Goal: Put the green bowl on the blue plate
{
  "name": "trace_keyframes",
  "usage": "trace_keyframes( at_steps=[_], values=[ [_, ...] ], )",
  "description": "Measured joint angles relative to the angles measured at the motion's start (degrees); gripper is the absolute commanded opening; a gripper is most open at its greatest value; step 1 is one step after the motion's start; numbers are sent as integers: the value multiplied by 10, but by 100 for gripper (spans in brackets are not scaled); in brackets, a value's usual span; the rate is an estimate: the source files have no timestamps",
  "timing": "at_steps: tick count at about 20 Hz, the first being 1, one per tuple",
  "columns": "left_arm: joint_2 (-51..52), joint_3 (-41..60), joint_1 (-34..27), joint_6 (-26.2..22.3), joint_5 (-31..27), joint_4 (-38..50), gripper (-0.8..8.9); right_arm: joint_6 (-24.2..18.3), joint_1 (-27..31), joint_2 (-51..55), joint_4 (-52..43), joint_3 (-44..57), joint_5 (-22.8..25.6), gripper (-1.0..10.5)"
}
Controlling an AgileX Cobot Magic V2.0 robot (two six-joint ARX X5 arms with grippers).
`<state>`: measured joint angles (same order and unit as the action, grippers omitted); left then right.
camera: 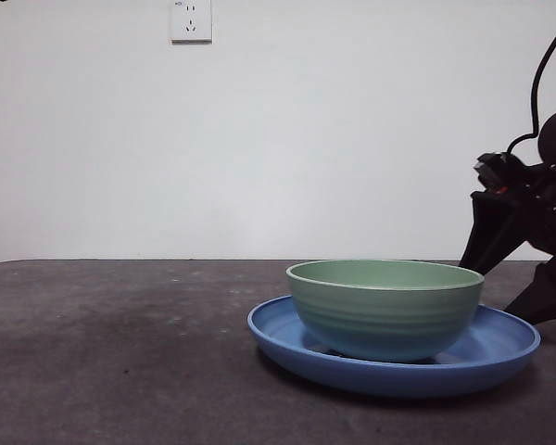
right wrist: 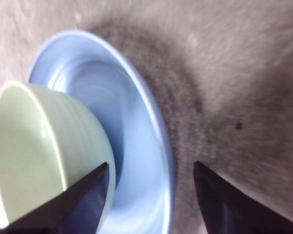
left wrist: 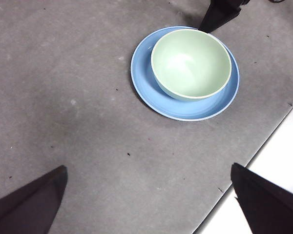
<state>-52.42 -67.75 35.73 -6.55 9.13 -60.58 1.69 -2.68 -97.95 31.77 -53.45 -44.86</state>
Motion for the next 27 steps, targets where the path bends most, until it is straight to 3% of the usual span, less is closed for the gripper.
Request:
trace_keyframes(
  at_steps=[3, 11, 14, 19, 22, 27],
  values=[
    [0, 0, 0, 0, 0, 0, 665, -1, -8, -2, -9, 0, 1, 137],
    [0, 0, 0, 0, 0, 0, 665, -2, -22, -2, -3, 0, 48, 102],
    [0, 0, 0, 0, 0, 0, 665, -2, -29, -2, 6, 0, 77, 9],
    [0, 0, 0, 0, 0, 0, 665, -2, -30, -2, 19, -7, 85, 9],
    [0, 0, 0, 0, 0, 0, 665, 8, -40, -3, 59, -53, 125, 9],
    [0, 0, 0, 0, 0, 0, 665, 50, -104, -3, 72, -151, 137, 9]
  ],
)
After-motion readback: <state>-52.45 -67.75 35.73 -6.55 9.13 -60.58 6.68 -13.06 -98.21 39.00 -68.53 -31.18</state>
